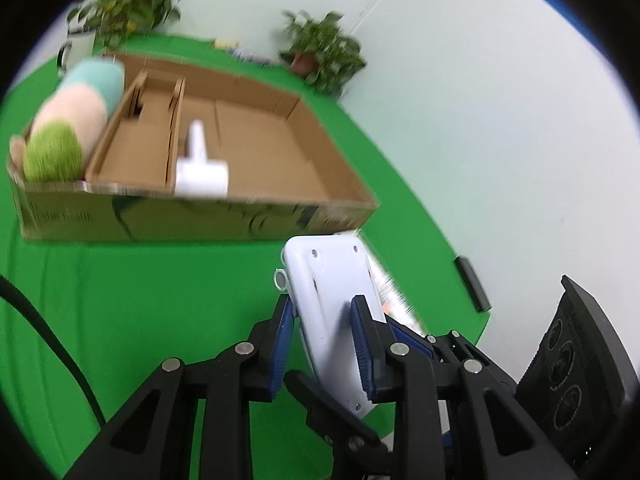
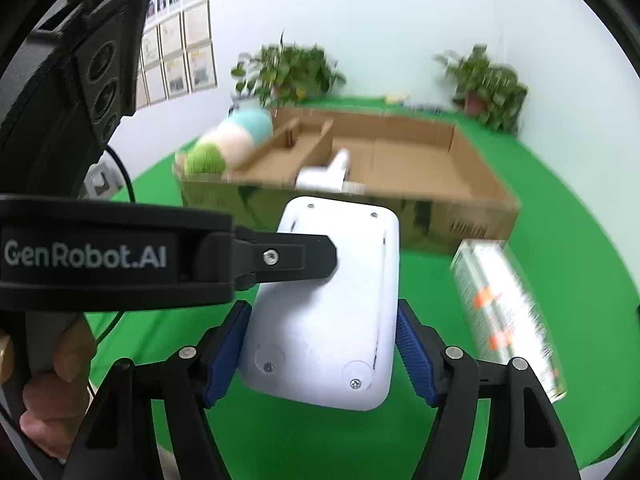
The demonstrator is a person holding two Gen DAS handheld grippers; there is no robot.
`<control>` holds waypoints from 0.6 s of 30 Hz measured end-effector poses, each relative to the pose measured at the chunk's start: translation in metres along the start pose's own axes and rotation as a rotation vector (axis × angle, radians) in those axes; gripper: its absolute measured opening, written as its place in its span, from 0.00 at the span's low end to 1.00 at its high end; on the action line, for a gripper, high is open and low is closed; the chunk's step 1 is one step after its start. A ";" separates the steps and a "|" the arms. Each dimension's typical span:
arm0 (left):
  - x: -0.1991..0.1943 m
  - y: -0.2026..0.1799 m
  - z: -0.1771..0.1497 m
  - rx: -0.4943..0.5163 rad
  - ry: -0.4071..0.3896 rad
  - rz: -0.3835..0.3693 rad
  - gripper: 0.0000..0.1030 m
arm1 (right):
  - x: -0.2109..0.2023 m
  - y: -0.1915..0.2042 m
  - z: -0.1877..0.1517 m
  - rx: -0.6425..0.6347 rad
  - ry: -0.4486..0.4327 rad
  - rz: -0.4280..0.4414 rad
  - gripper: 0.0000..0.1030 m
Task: Organize objects
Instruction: 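Grasp the white plastic case with the right gripper while the left grips its other end, then carry the white case with both grippers into the box beside the hair dryer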
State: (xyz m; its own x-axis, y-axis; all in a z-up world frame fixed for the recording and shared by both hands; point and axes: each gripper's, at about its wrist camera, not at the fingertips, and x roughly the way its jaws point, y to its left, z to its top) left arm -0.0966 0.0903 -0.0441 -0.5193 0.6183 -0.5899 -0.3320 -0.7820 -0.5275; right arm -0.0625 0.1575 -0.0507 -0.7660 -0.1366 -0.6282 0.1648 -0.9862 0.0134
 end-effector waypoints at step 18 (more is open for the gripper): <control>-0.048 -0.044 0.099 0.154 -0.113 0.030 0.25 | -0.034 -0.012 0.109 0.016 -0.156 -0.011 0.61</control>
State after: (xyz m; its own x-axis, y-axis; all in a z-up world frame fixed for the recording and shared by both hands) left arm -0.1354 0.0873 0.0675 -0.6129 0.5884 -0.5274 -0.4273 -0.8082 -0.4052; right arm -0.1060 0.1635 0.0552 -0.8553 -0.1377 -0.4995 0.1469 -0.9889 0.0210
